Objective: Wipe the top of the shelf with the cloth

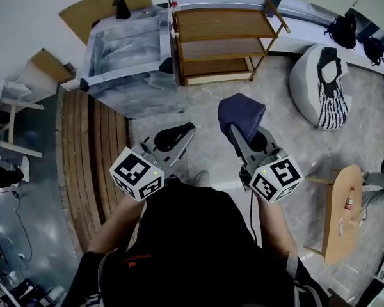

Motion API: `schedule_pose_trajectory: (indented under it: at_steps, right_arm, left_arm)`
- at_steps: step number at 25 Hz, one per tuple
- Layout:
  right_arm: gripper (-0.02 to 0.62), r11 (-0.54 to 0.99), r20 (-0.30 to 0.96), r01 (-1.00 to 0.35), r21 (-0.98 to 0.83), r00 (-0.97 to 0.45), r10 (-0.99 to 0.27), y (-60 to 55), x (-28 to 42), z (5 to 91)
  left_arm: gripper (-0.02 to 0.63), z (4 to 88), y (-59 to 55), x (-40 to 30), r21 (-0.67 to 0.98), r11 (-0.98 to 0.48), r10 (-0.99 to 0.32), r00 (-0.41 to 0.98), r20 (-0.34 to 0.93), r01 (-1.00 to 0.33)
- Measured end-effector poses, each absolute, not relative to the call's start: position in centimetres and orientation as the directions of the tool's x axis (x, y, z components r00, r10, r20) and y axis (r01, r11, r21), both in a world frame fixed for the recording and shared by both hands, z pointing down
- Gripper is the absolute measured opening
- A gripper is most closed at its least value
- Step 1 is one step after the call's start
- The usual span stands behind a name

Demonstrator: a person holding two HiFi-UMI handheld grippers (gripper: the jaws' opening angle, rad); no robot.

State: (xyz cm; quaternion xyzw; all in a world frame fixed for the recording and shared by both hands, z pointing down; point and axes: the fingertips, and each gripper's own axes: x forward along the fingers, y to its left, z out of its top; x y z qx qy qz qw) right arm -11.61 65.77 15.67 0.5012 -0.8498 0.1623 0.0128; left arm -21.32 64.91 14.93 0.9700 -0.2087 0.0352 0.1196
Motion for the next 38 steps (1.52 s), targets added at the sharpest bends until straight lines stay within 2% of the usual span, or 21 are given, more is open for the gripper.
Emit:
schedule_pose_trajectory:
  at_steps: [18,38]
  right_arm:
    - [0.057,0.438,0.215,-0.858,-0.268,-0.497,-0.841,60.4,-6.8,17.9]
    - [0.057,0.402,0.289,-0.865,-0.301,-0.485,-0.826,41.8,-2.4,22.5]
  left_arm:
    - [0.035,17.0,58.7,-16.9,0.237,-0.874,-0.406,0.906,0.124,-0.424]
    - [0.035,21.1,39.1,-12.1,0.269,-0.874,-0.370,0.913,0.169,-0.404]
